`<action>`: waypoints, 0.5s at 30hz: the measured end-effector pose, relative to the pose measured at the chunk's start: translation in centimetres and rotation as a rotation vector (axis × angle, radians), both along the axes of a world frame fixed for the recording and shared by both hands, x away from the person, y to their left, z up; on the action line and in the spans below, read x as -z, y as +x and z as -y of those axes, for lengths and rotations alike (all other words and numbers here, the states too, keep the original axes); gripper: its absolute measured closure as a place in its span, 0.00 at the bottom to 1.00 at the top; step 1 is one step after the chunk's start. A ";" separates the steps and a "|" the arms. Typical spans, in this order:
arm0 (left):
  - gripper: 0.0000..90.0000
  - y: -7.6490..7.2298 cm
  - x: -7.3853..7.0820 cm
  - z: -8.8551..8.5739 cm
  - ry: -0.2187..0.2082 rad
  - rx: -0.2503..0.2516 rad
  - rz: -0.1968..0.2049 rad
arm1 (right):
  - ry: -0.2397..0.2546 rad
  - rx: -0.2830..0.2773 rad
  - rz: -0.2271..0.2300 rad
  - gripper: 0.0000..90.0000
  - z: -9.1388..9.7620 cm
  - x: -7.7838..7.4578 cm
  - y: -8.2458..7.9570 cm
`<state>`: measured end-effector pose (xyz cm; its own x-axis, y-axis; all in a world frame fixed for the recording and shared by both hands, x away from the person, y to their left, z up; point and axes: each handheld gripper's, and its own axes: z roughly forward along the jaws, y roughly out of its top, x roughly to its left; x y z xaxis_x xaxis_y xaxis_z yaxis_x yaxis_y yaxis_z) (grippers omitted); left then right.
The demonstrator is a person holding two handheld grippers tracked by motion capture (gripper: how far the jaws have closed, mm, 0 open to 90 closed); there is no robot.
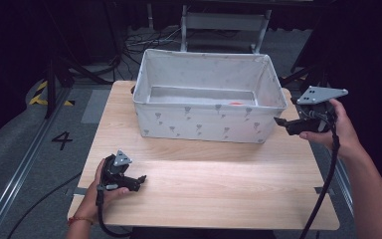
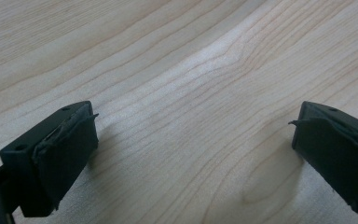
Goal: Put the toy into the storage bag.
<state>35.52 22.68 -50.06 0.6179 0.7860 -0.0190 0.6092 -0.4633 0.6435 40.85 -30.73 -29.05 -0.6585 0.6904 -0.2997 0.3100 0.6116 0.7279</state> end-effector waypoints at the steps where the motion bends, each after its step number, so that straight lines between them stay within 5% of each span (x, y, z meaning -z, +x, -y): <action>1: 0.01 0.0 0.0 0.0 0.000 0.000 0.000 | 0.000 0.000 0.000 0.22 0.0 0.0 0.0; 15: 0.01 0.0 0.0 0.0 0.000 -0.002 0.000 | -0.040 0.013 -0.019 0.22 0.9 3.4 -1.8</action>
